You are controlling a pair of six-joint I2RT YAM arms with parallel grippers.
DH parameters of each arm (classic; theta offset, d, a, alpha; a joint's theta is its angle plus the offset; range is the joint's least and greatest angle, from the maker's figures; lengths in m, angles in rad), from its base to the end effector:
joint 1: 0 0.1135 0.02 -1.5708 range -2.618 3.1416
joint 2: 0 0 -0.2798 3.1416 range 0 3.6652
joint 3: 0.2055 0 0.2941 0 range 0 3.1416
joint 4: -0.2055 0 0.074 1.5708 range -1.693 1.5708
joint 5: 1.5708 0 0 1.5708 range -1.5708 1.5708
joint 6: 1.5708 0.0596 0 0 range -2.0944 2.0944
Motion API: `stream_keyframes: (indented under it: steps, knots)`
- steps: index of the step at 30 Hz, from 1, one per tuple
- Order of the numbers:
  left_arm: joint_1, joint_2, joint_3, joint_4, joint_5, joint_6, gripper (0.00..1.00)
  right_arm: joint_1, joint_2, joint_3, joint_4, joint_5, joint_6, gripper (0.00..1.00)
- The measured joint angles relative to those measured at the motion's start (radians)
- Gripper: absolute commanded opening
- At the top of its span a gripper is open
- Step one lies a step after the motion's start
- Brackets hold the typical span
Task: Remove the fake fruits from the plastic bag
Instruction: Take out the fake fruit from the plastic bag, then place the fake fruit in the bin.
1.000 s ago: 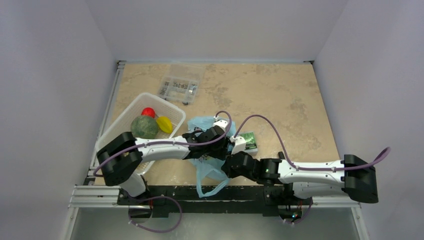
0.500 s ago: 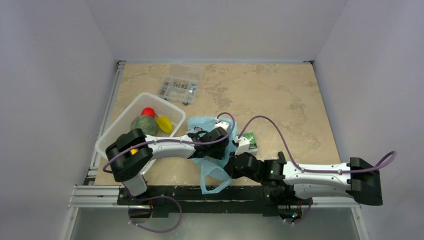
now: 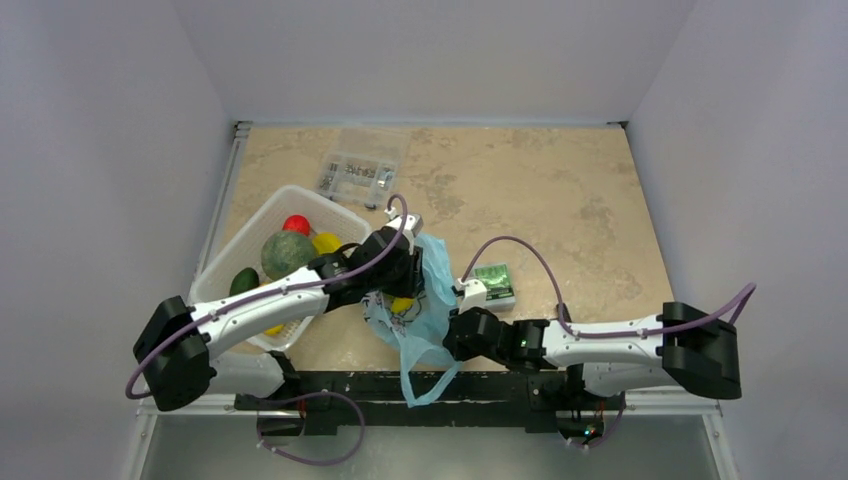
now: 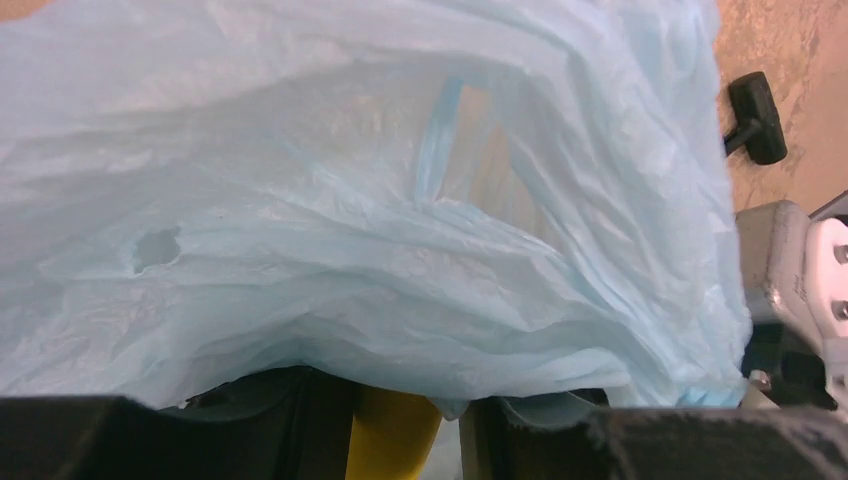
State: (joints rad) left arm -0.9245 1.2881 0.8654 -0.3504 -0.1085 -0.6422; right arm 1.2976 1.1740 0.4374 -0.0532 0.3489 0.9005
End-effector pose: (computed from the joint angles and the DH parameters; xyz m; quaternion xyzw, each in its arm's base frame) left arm 0.2006 -0.2552 0.2258 0.1086 0.9140 -0.2382 0.3100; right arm 0.0890 0.2420 0.1303 -0.1149 0.9058 0.2610 0.3133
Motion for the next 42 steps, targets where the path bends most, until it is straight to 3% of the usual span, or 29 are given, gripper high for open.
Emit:
stream_keyframes:
  steps: [5,11,17,25,29,34,39,42]
  knots:
    - [0.027,-0.055,-0.003,-0.056,0.056,0.000,0.00,0.000,0.002,0.014,-0.013,0.005,0.010,0.00]
    - [0.028,-0.122,-0.016,-0.105,0.224,-0.033,0.00,-0.024,-0.044,0.060,-0.066,0.036,0.014,0.00]
    - [0.027,-0.332,-0.087,-0.165,0.414,-0.089,0.00,-0.195,0.008,0.126,-0.073,0.015,-0.037,0.00]
    - [0.027,-0.609,0.006,-0.398,0.472,-0.084,0.00,-0.225,0.072,0.187,-0.078,-0.012,-0.080,0.00]
    - [0.027,-0.694,0.192,-0.601,0.316,-0.042,0.00,-0.227,0.083,0.185,-0.071,-0.038,-0.081,0.00]
    - [0.027,-0.748,0.383,-0.893,-0.116,-0.082,0.00,-0.227,0.081,0.170,-0.049,-0.065,-0.075,0.00]
    - [0.028,-0.711,0.359,-1.079,-0.451,-0.159,0.00,-0.227,0.038,0.134,-0.043,-0.080,-0.070,0.00]
    - [0.028,-0.647,0.308,-1.082,-0.566,-0.159,0.00,-0.227,0.001,0.127,-0.046,-0.080,-0.070,0.00]
